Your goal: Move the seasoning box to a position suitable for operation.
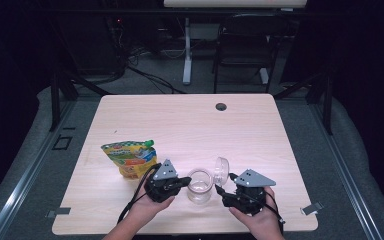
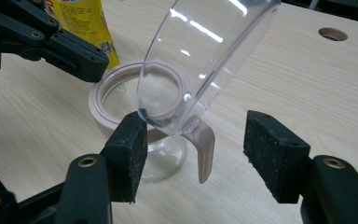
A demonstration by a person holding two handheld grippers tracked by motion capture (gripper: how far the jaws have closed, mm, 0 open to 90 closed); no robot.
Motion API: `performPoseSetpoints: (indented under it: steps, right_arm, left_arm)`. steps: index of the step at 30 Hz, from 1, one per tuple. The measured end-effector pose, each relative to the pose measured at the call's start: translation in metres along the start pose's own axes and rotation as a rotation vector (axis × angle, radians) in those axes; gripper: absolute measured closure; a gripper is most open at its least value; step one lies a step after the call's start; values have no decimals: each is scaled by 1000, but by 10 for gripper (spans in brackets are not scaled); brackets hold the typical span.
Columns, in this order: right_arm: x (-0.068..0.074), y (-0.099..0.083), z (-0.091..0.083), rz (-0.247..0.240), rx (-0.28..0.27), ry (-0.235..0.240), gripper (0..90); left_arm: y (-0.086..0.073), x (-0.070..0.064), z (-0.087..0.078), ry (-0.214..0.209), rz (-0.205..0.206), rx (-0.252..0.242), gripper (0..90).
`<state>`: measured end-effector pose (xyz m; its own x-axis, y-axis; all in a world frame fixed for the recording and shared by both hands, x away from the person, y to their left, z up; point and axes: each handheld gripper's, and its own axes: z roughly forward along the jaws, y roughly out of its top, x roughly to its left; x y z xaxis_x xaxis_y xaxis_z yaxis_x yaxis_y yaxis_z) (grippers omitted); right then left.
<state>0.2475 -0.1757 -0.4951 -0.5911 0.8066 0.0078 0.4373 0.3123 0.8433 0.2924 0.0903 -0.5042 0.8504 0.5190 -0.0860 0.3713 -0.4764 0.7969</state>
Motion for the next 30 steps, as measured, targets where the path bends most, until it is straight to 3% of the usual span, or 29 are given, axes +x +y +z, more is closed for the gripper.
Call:
performPoseSetpoints:
  steps: [16, 24, 30]
  right_arm:
    - [-5, -5, 4, -26, -9, 44, 456]
    - [-9, -12, 11, -21, 43, 36, 474]
    - [-12, -20, 18, -14, 78, 42, 544]
  left_arm:
    - [0, 2, 0, -9, -6, -3, 900]
    - [-2, 1, 1, -5, -10, -18, 890]
    - [-2, 1, 0, -6, -10, -19, 890]
